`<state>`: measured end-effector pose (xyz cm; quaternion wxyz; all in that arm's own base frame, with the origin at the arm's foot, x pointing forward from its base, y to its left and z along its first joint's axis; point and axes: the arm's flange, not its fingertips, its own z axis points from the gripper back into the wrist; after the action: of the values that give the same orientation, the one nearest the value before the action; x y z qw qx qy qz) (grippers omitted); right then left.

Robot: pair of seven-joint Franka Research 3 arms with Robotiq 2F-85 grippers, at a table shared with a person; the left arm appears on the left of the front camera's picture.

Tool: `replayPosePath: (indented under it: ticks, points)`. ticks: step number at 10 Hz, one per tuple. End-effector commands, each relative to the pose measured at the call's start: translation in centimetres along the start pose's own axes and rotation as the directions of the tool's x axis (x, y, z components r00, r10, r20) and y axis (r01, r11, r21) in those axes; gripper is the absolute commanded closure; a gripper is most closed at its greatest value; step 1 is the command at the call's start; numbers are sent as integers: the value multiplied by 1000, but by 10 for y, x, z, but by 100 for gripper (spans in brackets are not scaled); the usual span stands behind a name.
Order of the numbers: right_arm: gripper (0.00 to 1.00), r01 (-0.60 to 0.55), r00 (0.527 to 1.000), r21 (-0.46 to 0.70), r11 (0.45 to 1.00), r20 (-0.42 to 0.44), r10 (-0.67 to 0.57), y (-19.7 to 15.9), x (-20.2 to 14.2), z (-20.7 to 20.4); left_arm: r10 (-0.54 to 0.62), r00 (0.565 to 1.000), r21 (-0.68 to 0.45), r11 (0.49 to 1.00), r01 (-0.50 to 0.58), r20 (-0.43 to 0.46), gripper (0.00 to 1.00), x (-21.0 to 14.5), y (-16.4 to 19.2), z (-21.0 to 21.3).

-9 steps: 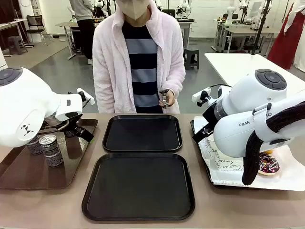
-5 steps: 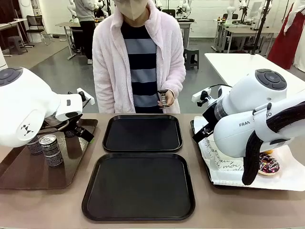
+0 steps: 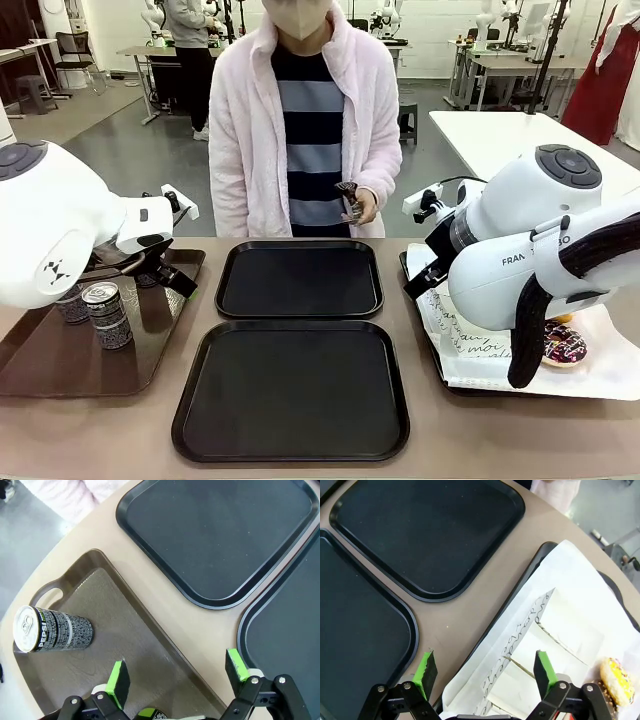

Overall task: Set up donuts and drinks on trays.
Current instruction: Pick up one Pepsi coke and place it on the Flat Tray.

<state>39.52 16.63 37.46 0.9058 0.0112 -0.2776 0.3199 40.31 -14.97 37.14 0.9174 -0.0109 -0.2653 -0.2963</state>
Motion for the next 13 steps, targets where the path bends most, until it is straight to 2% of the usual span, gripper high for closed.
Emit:
replayPosePath:
  ticks: [1,4,5,6,8,10,11,12,13]
  points:
    - [0,-1,1000,0,1000,0,1,0,0,0,0,1000,0,1000,0,0,0,0,0,0]
    - [0,0,1000,0,1000,0,0,0,0,0,0,1000,0,1000,0,0,0,0,0,0]
    - [0,63,998,3,998,-30,-63,11,-4,23,0,1000,0,1000,0,0,0,0,0,0]
    - [0,89,991,52,995,-105,-83,28,-17,55,-38,997,8,999,39,-61,0,-11,-11,37]
    - [0,28,978,113,993,-206,-4,48,-59,109,-106,983,-58,994,98,-151,0,-43,-17,90]
    - [0,-3,952,119,993,-302,39,56,-109,141,-196,966,-117,977,178,-166,0,-80,-33,119]
    - [0,-2,953,130,991,-300,41,58,-122,146,-210,967,-141,972,190,-144,0,-93,-41,128]
    - [0,-55,971,13,998,-234,57,55,-123,139,-269,962,-61,962,266,-45,0,-95,-48,126]
    - [0,10,949,108,994,-314,24,43,-25,144,-181,966,-98,981,165,-183,0,-8,-20,118]
